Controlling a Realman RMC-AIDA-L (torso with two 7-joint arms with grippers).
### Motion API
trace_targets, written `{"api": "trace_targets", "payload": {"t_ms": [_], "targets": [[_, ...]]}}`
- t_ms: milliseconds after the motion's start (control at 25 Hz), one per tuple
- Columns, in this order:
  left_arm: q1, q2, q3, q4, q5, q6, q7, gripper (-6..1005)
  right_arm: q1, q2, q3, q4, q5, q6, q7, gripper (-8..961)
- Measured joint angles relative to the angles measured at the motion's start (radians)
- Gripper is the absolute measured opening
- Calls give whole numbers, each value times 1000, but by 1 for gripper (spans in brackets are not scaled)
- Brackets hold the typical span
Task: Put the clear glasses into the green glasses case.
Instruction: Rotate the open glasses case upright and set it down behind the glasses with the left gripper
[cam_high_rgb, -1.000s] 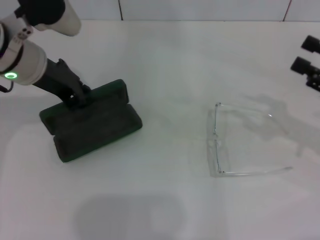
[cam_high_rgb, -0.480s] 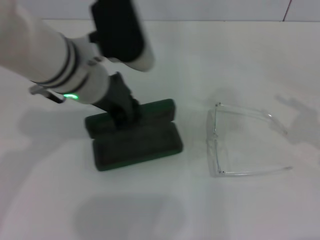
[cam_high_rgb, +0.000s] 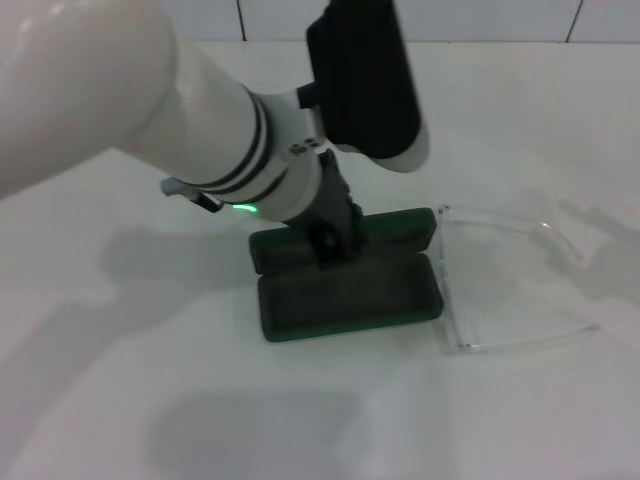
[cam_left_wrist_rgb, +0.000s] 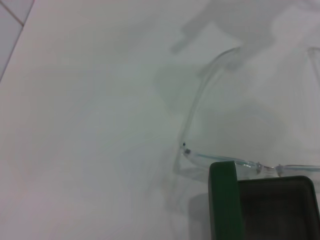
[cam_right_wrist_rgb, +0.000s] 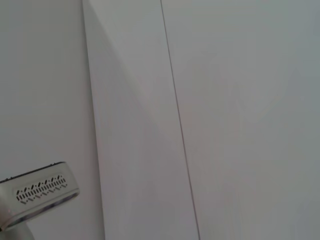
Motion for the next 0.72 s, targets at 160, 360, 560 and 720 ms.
{"api": "trace_targets", "payload": {"t_ms": [160,360,560,720], "targets": [[-34,-1,46,-33,-4,-50,-34,199,-1,-3,0,19,-3,-3,-22,550],[-69,-2,99,-70,-6,-109,-54,199,-4,-3,-2,20,-8,-14,-24,550],[-95,-4,114,-80,-8,-153,-51,207,-10,-3,-1,20,-8,-15,-24,549],[-117,-4,116,-90,-16,-171,-36,214,-18,-3,-1,20,-5,-17,-24,549]]}}
